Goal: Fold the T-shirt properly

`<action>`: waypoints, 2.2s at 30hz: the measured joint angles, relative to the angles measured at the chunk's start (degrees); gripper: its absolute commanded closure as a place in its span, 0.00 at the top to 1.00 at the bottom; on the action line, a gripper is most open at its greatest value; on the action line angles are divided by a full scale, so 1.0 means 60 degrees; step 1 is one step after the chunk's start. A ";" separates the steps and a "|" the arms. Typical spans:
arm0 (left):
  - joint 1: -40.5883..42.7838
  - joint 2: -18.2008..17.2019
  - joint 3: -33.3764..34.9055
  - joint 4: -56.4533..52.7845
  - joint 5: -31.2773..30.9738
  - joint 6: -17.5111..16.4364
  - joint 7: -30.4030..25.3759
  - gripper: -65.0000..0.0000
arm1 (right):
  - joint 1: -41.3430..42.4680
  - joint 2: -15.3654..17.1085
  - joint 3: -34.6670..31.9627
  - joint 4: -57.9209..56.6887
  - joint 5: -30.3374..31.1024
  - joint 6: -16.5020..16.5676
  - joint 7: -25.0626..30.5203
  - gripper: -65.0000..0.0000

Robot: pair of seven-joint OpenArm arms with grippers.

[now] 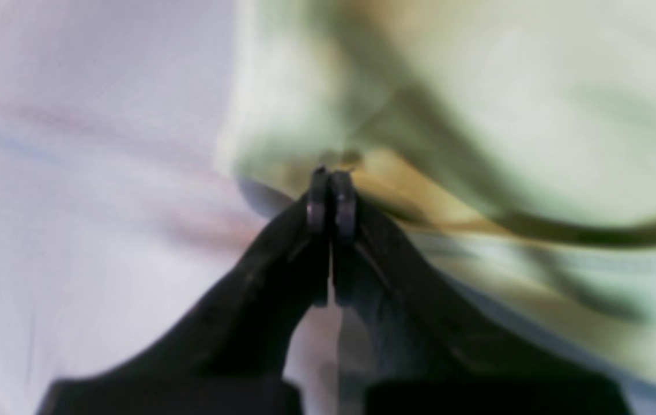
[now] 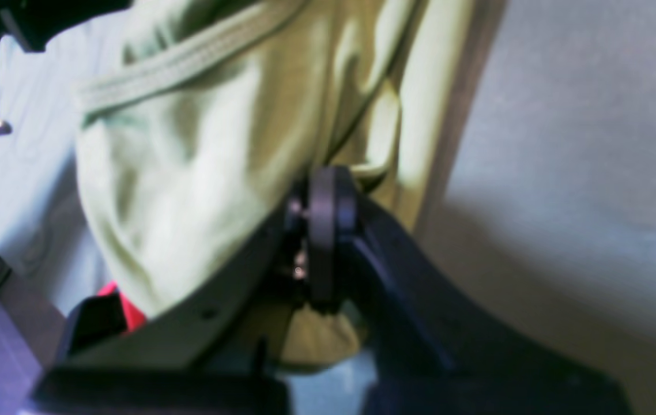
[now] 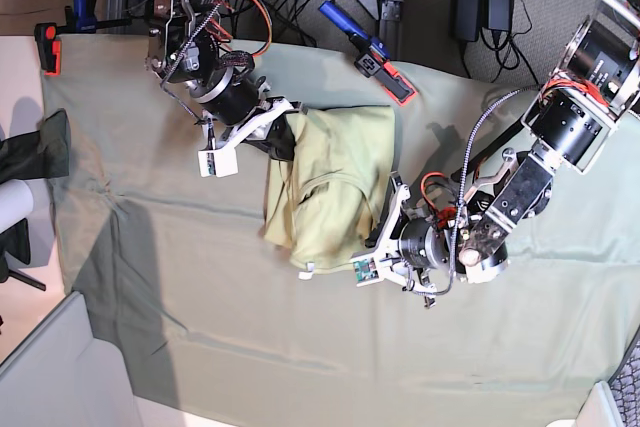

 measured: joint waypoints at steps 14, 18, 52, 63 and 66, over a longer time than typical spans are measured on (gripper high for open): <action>0.0015 -0.0499 -0.1632 0.1738 -0.2131 0.0222 0.1024 0.00 | 0.0036 -0.0036 0.1297 0.1610 0.1541 0.0080 -0.0707 0.00; 0.0149 -0.0798 -0.2652 0.1927 -0.3475 -0.0219 0.1453 0.00 | 0.0197 -0.0186 0.0481 0.1672 0.1519 0.0244 -0.0699 0.00; 0.4495 -0.2772 -0.7850 0.3136 -0.6710 -0.0688 0.3053 0.00 | 0.1443 -0.0135 -0.0812 0.0273 -0.0838 0.0495 0.0124 0.00; 0.6029 -0.2936 -0.9311 0.3169 -0.7129 -0.0688 0.2983 0.00 | 0.2787 -0.0138 -0.0495 -0.2135 -0.1439 0.0495 0.0233 0.00; 0.6473 -0.2932 -0.9704 0.3217 -0.7165 -0.0688 0.2976 0.00 | 0.2790 -0.0135 -0.0492 -0.2998 -0.1290 0.0492 0.0466 0.00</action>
